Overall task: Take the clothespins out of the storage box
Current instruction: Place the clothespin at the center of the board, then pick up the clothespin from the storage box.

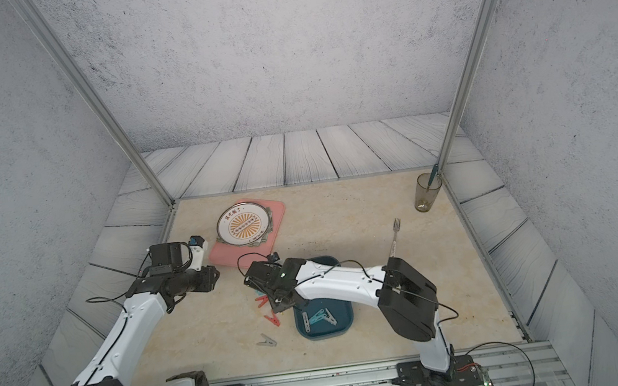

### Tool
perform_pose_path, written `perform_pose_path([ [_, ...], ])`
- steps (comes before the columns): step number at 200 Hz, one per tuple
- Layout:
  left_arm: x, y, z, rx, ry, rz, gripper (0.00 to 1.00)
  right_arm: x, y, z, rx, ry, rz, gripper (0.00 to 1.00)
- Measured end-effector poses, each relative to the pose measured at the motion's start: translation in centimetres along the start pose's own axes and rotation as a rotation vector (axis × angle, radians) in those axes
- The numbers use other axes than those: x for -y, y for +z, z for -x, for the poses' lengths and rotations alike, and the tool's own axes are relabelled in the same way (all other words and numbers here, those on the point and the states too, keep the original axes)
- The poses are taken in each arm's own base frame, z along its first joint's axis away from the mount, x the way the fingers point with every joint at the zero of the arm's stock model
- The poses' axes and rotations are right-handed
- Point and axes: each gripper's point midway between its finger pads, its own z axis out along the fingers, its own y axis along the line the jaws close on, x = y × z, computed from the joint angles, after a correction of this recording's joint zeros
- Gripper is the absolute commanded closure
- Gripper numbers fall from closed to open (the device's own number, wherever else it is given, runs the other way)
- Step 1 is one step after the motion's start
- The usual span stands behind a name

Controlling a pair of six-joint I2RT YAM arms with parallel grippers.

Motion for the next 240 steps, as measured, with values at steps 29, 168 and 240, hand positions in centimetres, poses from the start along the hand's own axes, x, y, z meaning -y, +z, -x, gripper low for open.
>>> perform_pose_path([
  [29, 0.3, -0.1, 0.1, 0.005, 0.001, -0.015, 0.51, 2.6, -1.0, 0.0, 0.020, 0.083, -0.026, 0.61],
  [168, 2.9, -2.3, 1.4, 0.111, 0.079, -0.140, 0.46, 6.7, 4.2, -6.6, -0.113, 0.124, -0.076, 0.58],
  [240, 2.7, -1.8, 0.2, 0.048, 0.107, -0.132, 0.46, 6.4, 1.7, -6.9, -0.196, 0.105, -0.080, 0.52],
])
